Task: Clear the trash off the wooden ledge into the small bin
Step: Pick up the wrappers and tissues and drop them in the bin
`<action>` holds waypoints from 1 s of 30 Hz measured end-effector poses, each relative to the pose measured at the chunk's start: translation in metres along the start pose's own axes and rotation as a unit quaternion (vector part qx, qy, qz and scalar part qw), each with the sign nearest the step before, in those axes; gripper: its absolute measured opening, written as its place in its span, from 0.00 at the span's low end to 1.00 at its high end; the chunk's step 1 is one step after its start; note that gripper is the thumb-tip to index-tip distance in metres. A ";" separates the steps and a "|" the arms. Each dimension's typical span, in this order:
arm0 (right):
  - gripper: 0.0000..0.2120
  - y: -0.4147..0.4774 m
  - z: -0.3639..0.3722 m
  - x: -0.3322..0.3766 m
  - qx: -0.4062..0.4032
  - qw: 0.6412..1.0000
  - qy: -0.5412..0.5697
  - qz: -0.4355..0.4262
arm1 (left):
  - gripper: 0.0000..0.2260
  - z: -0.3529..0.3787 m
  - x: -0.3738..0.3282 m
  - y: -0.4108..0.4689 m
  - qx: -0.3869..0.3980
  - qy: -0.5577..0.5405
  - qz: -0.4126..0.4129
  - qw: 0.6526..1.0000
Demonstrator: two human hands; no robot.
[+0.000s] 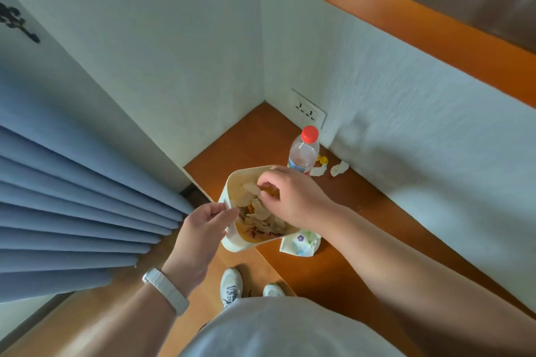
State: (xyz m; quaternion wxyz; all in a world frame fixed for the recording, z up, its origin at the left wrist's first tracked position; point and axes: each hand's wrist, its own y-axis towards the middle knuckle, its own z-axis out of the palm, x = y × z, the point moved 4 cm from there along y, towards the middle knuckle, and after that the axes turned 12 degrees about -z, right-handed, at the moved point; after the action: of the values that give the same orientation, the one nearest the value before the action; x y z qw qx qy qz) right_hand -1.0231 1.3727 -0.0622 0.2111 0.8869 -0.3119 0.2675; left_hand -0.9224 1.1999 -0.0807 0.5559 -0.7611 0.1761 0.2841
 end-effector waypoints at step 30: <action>0.03 -0.113 0.063 -0.152 0.116 0.930 -0.159 0.311 | 0.07 -0.022 -0.004 0.022 -0.020 -0.043 -0.003 0.999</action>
State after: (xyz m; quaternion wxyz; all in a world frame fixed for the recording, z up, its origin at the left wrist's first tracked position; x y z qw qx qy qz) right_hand -1.0269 1.4863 -0.2255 -0.0394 0.7944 -0.5685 0.2100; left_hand -0.9329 1.1715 -0.0901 0.5486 -0.7595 0.1440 0.3185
